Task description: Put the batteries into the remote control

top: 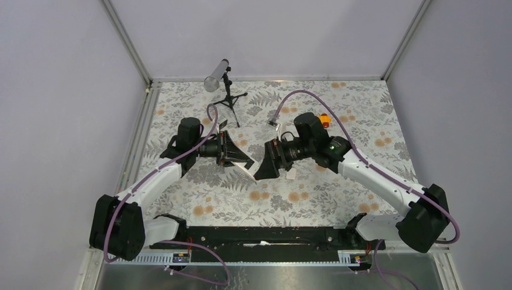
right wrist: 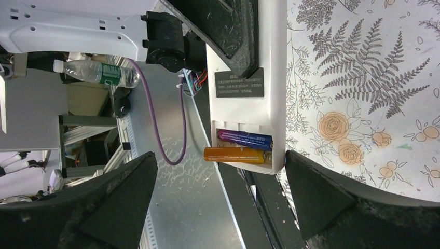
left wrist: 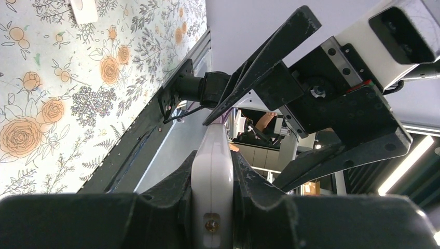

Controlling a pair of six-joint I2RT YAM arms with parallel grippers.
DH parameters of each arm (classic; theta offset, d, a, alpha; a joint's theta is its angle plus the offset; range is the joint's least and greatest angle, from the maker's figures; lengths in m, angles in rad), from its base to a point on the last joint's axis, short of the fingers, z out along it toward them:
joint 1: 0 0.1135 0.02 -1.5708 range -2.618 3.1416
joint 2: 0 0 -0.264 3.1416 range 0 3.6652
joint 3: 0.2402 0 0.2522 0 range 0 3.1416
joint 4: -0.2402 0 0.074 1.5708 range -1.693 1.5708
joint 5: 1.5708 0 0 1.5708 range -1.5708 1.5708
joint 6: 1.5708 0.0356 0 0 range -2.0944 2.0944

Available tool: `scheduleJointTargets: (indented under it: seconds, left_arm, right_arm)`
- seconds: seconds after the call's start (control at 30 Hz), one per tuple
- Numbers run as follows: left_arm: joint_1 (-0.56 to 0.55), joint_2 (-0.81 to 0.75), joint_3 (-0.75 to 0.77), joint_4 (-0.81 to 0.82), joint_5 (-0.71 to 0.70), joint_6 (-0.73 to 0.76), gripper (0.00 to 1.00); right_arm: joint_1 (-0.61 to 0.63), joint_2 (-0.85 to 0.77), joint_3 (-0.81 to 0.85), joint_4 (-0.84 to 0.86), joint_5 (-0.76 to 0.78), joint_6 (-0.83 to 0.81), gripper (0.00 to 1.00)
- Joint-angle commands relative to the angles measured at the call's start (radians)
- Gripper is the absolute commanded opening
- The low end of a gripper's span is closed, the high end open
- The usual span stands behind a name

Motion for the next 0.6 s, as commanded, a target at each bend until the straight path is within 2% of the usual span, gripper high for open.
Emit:
scheduleJointTargets:
  seconds: [0.0,0.13,0.3,0.4,0.57]
  left_arm:
    - [-0.001,-0.011,0.020,0.067,0.034,-0.015,0.00]
    - [-0.001,-0.012,0.018,0.067,0.035,-0.015,0.00]
    - [-0.001,-0.010,0.015,0.068,0.030,-0.015,0.00]
    - [-0.001,-0.013,0.012,0.067,0.027,-0.016,0.00]
    - [-0.001,-0.011,0.008,0.064,0.017,-0.021,0.00]
  right_arm:
    - [0.020,0.016,-0.007,0.030,0.010,-0.021,0.99]
    - [0.021,0.027,-0.004,0.059,0.019,-0.005,0.88]
    - [0.021,0.041,0.002,0.061,0.016,0.002,0.69]
    - [0.022,0.030,-0.004,0.071,0.018,0.001,0.69]
    - [0.024,0.023,-0.003,0.057,0.021,-0.016,0.78]
